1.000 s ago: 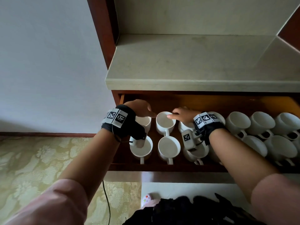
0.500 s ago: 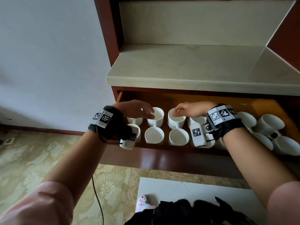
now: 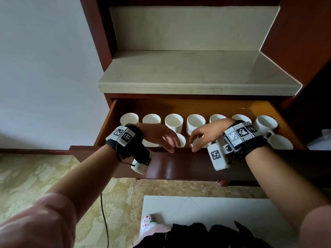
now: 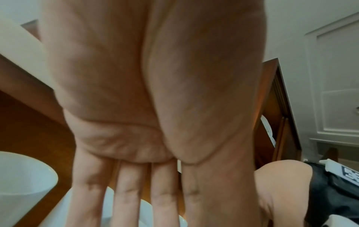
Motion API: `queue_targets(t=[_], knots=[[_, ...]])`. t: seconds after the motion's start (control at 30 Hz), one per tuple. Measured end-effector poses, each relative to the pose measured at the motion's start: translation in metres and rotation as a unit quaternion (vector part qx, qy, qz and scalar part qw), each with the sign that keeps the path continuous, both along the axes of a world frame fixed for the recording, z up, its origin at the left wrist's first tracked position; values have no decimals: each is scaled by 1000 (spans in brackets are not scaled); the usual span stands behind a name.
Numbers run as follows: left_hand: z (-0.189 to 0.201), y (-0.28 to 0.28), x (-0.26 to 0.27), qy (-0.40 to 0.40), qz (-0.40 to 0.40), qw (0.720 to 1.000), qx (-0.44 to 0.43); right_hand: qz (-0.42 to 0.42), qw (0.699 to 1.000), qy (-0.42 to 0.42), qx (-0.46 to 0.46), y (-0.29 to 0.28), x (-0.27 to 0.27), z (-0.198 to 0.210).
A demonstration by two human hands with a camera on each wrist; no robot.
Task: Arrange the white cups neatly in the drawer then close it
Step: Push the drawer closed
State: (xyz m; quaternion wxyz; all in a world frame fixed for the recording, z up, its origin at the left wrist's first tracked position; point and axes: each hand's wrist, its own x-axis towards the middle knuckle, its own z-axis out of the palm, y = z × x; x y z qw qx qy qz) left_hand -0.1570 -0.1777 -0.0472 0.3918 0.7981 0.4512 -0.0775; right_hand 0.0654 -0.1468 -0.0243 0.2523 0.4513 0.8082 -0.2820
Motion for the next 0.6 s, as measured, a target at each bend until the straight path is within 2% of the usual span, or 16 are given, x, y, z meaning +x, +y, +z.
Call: queue_targets(t=[0.33,0.6], knots=[[5,1,11,-10,-47,998,47,18,996,81,19,-8,8,-9],[-2,5,3,-4,-27,996,90,41,991,128,20,-1,6,-14]])
